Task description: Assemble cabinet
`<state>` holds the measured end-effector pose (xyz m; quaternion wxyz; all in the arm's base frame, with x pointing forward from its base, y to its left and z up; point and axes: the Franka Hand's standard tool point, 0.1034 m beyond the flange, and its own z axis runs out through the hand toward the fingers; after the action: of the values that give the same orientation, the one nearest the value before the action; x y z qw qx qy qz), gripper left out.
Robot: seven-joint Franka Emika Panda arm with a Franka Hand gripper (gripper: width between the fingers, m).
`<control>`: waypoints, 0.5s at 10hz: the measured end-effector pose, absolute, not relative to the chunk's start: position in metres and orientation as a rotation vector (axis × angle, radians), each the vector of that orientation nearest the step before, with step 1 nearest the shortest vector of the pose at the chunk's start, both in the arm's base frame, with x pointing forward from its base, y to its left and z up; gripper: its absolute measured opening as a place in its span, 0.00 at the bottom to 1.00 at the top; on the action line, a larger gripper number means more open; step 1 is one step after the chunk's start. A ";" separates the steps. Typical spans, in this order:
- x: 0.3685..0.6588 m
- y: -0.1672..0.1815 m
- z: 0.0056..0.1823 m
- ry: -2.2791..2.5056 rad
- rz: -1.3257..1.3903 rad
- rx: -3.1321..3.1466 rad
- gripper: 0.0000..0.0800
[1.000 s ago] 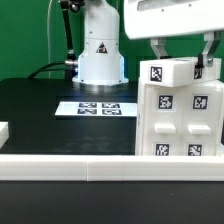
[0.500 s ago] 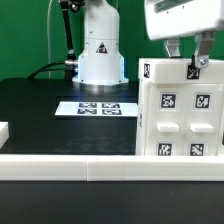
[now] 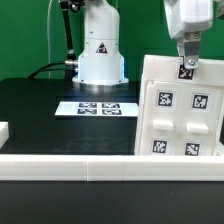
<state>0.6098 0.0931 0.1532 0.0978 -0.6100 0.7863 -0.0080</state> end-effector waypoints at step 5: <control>0.610 0.093 0.153 2.359 -0.009 -1.754 0.83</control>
Offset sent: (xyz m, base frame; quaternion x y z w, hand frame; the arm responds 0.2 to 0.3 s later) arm 0.0000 0.0000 0.0000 0.0000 0.0000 0.0000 1.0000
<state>0.6100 0.0932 0.1530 0.1008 -0.5935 0.7985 -0.0031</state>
